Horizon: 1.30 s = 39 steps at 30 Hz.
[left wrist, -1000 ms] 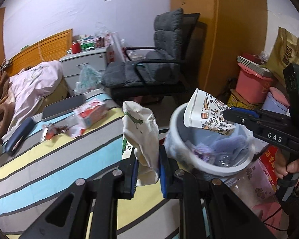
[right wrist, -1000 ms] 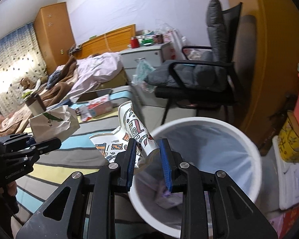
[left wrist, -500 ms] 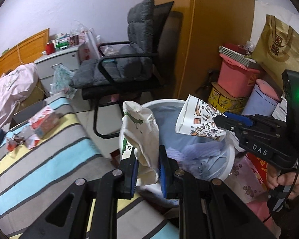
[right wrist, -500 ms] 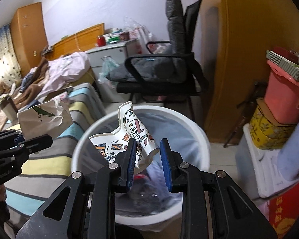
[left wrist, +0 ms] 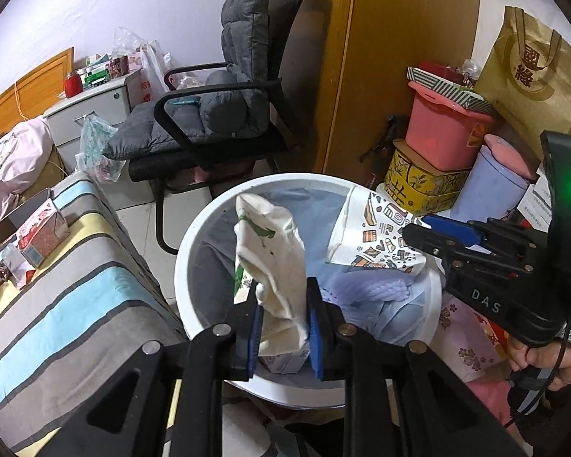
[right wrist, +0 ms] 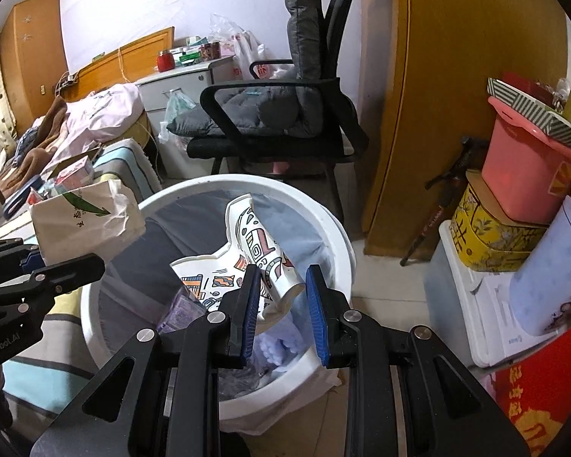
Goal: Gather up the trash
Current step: 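Open both tools to drop the paper bag and cup into the bin, then move both tools back over the table toward the milk carton and plastic cup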
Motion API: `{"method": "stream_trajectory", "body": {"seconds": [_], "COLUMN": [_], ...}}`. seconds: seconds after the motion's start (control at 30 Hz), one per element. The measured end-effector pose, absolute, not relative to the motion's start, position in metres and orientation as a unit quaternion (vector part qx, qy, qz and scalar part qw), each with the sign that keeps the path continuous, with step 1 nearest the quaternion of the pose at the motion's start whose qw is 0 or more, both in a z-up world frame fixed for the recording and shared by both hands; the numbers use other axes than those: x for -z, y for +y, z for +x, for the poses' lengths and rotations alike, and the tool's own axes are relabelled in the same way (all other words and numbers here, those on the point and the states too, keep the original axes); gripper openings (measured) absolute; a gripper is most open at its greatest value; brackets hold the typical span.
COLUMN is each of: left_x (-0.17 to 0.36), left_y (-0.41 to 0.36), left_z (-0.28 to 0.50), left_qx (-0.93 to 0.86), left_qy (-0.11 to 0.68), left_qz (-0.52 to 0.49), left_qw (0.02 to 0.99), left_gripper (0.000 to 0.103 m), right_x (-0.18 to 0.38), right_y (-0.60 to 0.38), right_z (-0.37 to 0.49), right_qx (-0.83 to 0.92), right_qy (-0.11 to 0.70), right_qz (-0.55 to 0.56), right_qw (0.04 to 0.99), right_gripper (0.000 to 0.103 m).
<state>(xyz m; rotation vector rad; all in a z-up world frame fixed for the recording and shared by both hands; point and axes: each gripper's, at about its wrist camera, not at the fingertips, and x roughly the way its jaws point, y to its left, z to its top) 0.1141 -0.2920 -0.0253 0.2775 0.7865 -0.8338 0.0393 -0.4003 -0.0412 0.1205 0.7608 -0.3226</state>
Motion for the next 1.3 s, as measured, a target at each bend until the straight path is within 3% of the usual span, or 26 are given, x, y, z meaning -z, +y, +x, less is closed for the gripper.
{"method": "stream_trajectory", "body": {"seconds": [0.37, 0.4, 0.43, 0.47, 0.53, 0.57, 1.3], "left_x": [0.028, 0.028, 0.027, 0.027, 0.025, 0.025, 0.006], "left_y": [-0.292, -0.291, -0.29, -0.288, -0.286, -0.285, -0.242], "left_z": [0.116, 0.116, 0.116, 0.116, 0.116, 0.116, 0.117], "left_qx": [0.395, 0.396, 0.396, 0.396, 0.399, 0.397, 0.371], "left_qy": [0.376, 0.375, 0.375, 0.375, 0.373, 0.373, 0.353], "left_qz": [0.127, 0.126, 0.124, 0.119, 0.112, 0.111, 0.09], "left_qw": [0.829, 0.829, 0.829, 0.83, 0.83, 0.831, 0.854], "left_gripper": [0.028, 0.038, 0.054, 0.059, 0.06, 0.06, 0.06], "right_x": [0.044, 0.043, 0.042, 0.042, 0.04, 0.04, 0.026], "right_y": [-0.4, -0.399, -0.399, -0.399, -0.4, -0.4, -0.37], "right_z": [0.043, 0.042, 0.042, 0.042, 0.041, 0.04, 0.043], "right_qx": [0.164, 0.164, 0.167, 0.17, 0.17, 0.169, 0.155], "right_qy": [0.38, 0.379, 0.378, 0.377, 0.375, 0.373, 0.349], "right_qz": [0.046, 0.043, 0.041, 0.039, 0.044, 0.047, 0.042], "right_qw": [0.909, 0.91, 0.91, 0.91, 0.91, 0.911, 0.923], "right_gripper": [0.028, 0.028, 0.031, 0.034, 0.046, 0.048, 0.052]}}
